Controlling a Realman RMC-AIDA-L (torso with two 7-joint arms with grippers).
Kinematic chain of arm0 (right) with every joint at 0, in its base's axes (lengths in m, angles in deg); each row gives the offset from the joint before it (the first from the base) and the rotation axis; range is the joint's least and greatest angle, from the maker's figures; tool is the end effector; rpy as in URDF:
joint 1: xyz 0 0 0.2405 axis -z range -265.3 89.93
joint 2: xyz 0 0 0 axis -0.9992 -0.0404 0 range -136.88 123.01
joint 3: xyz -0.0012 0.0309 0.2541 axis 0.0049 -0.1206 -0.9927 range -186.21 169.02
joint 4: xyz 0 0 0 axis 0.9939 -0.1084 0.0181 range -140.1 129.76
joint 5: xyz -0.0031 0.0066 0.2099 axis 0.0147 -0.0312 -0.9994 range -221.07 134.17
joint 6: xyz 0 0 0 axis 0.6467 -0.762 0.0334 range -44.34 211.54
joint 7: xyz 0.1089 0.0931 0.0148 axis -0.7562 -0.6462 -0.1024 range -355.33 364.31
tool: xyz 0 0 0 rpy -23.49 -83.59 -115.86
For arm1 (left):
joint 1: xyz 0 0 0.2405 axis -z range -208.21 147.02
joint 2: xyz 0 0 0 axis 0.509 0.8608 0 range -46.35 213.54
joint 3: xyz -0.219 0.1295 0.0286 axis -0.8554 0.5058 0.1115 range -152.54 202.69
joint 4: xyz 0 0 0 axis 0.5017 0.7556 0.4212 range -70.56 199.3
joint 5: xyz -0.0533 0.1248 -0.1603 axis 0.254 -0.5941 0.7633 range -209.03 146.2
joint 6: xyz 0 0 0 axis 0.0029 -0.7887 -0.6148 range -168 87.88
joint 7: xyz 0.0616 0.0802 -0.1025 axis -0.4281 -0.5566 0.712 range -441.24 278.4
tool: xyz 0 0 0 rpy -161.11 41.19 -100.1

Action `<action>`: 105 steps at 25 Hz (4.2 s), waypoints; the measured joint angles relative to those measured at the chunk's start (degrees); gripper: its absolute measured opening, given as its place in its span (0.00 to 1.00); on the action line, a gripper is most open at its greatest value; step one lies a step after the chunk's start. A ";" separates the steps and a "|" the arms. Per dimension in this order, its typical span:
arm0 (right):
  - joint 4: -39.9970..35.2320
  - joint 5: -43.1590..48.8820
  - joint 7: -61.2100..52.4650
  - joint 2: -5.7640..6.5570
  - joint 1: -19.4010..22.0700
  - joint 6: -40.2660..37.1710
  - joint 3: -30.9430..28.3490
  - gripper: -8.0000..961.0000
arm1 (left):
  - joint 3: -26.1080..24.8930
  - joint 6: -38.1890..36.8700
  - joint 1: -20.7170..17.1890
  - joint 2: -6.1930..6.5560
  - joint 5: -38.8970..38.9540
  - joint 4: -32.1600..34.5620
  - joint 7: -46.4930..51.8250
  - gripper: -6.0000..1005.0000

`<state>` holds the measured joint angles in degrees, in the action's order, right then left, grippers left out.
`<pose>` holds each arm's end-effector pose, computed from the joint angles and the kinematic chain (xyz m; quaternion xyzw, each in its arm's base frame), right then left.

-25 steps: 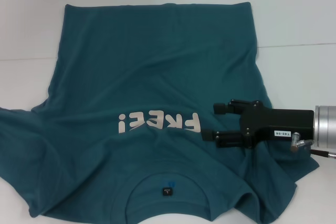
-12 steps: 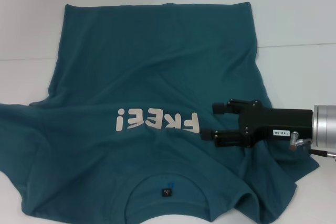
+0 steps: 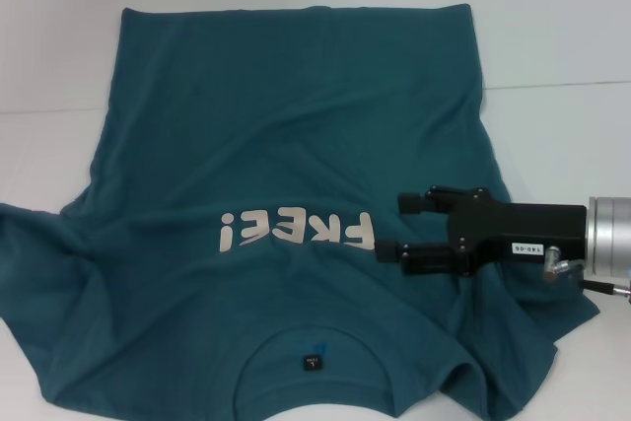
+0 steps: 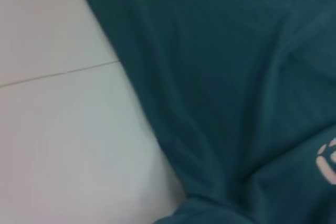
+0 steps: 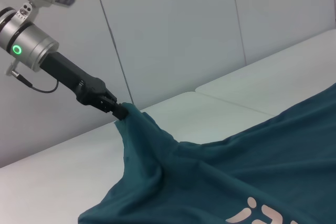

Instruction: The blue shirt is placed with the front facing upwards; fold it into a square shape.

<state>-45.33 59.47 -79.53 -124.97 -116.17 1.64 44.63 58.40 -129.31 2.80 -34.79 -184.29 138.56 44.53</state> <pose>0.2486 0.3427 -0.0048 -0.9330 0.2243 0.2434 0.1415 -0.2815 0.3624 0.1252 -0.8408 -0.4383 0.0225 0.3169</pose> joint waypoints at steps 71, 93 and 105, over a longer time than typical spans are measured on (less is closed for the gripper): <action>0.00 0.43 -0.49 0.92 -0.59 1.46 -0.25 0.95 | 25.31 15.32 -7.73 -5.35 6.40 -4.54 6.74 0.60; 0.00 0.44 -1.51 0.88 -0.79 1.27 -0.04 0.95 | 23.66 19.90 -4.10 -4.42 6.39 -12.49 5.34 0.53; 0.00 0.44 -1.50 1.05 -0.79 1.13 -0.47 0.95 | 23.62 18.96 -3.94 -5.03 6.59 -12.40 5.42 0.19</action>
<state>-45.33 59.91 -81.03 -123.92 -116.95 2.76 44.15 82.02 -110.35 -1.14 -39.82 -177.71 126.16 49.94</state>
